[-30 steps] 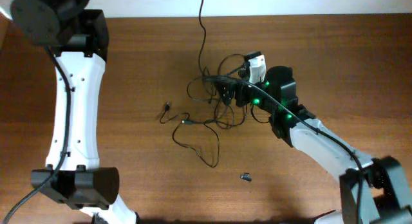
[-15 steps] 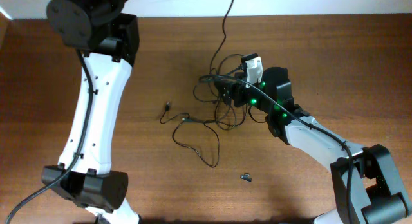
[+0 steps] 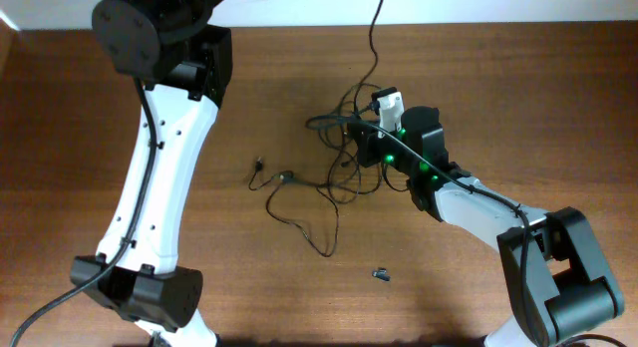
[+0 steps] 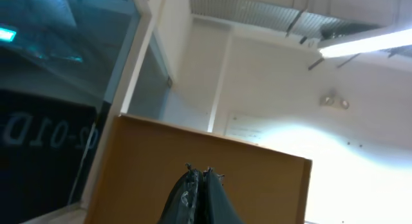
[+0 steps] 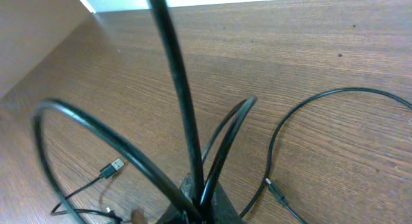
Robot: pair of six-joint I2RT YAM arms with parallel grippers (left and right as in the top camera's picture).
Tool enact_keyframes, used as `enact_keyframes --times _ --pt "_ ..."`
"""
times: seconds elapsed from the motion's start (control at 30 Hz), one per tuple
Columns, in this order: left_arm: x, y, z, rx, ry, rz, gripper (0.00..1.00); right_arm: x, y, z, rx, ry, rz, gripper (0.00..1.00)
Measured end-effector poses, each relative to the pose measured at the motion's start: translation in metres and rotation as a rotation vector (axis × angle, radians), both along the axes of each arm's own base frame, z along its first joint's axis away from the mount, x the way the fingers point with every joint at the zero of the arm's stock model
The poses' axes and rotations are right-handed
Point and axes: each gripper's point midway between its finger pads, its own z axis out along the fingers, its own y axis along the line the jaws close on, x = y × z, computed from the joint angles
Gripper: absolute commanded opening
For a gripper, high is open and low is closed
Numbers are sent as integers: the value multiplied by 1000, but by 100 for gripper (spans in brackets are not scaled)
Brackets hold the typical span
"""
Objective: Untangle cables
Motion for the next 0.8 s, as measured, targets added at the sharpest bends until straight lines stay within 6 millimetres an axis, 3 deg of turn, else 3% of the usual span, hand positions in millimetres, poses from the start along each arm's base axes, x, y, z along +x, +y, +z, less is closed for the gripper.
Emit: enact_keyframes --times 0.1,0.13,0.17,0.27,0.37,0.47,0.5,0.67,0.7,0.8 --pt "27 -7 -17 71 98 69 0 2 1 4 6 -16 0 4" --pt "28 -8 -17 76 95 77 0 2 1 5 9 -23 0 4" --pt "50 -13 -37 141 187 129 0 3 1 6 10 -27 0 4" --pt "87 -14 -79 259 314 256 0 4 1 8 13 -33 -1 4" --pt "123 3 -125 373 442 435 0 6 -4 7 14 -32 -10 4" --pt "154 43 -179 491 610 642 0 13 -20 8 22 -30 -33 4" --pt "160 57 -188 510 644 693 0 15 -26 8 28 -26 -35 4" --pt "170 146 -251 646 889 916 0 22 -82 15 127 3 -5 4" --pt "171 167 -260 658 932 967 0 21 -92 13 140 26 -4 4" --pt "170 202 -271 672 992 1052 0 16 -118 2 169 108 -26 4"
